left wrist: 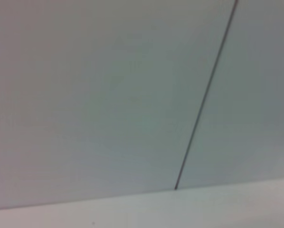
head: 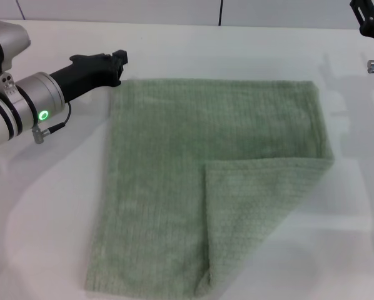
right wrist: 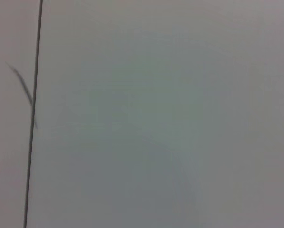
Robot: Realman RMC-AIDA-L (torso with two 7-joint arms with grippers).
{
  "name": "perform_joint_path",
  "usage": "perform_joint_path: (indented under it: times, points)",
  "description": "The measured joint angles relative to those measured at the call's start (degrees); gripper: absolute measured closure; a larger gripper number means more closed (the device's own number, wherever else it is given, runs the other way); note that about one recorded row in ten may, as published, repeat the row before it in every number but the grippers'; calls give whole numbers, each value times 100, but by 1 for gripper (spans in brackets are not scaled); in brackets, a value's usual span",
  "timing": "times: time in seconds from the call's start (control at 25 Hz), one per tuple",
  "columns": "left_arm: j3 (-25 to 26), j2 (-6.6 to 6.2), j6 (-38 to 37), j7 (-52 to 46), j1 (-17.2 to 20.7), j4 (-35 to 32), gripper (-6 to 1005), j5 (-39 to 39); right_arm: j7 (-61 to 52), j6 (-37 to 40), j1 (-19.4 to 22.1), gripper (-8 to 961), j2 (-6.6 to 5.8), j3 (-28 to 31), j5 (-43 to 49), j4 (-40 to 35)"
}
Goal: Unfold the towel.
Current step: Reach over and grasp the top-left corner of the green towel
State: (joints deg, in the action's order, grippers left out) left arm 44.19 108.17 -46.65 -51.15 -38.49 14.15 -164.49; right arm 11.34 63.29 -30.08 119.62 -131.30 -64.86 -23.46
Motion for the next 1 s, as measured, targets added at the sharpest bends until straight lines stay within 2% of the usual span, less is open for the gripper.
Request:
perform_joint_path:
  times: [0.32, 0.36, 0.6, 0.64, 0.68, 0.76, 0.84, 0.88, 0.92, 1.0]
  points:
    - [-191, -73, 226, -92, -85, -1, 1001, -92, 0, -6, -8, 127, 0, 0, 0, -4]
    - [-342, -106, 262, -176, -125, -10, 1001, -95, 0, -15, -8, 128, 0, 0, 0, -15]
    - [-627, -54, 342, -290, -258, -199, 1001, -99, 0, -29, -7, 128, 0, 0, 0, -26]
    - [-642, -35, 342, -291, -270, -226, 1001, -101, 0, -32, -7, 128, 0, 0, 0, -27]
    - [-657, 46, 342, -270, -315, -358, 1001, -101, 0, -40, -7, 128, 0, 0, 0, -27]
    - [-657, 77, 342, -259, -336, -425, 1001, -101, 0, -43, -7, 128, 0, 0, 0, -27]
    - [-658, 212, 342, -237, -415, -685, 1001, -101, 0, -43, -7, 127, 0, 0, 0, -30]
    - [-658, 319, 342, -216, -472, -865, 1001, -101, 0, -43, -7, 127, 0, 0, 0, -35]
    - [-658, 319, 342, -216, -472, -865, 1001, -101, 0, -43, -7, 127, 0, 0, 0, -35]
    - [-658, 429, 336, -141, -518, -996, 1001, -101, 0, -49, -7, 127, 0, 0, 0, -36]
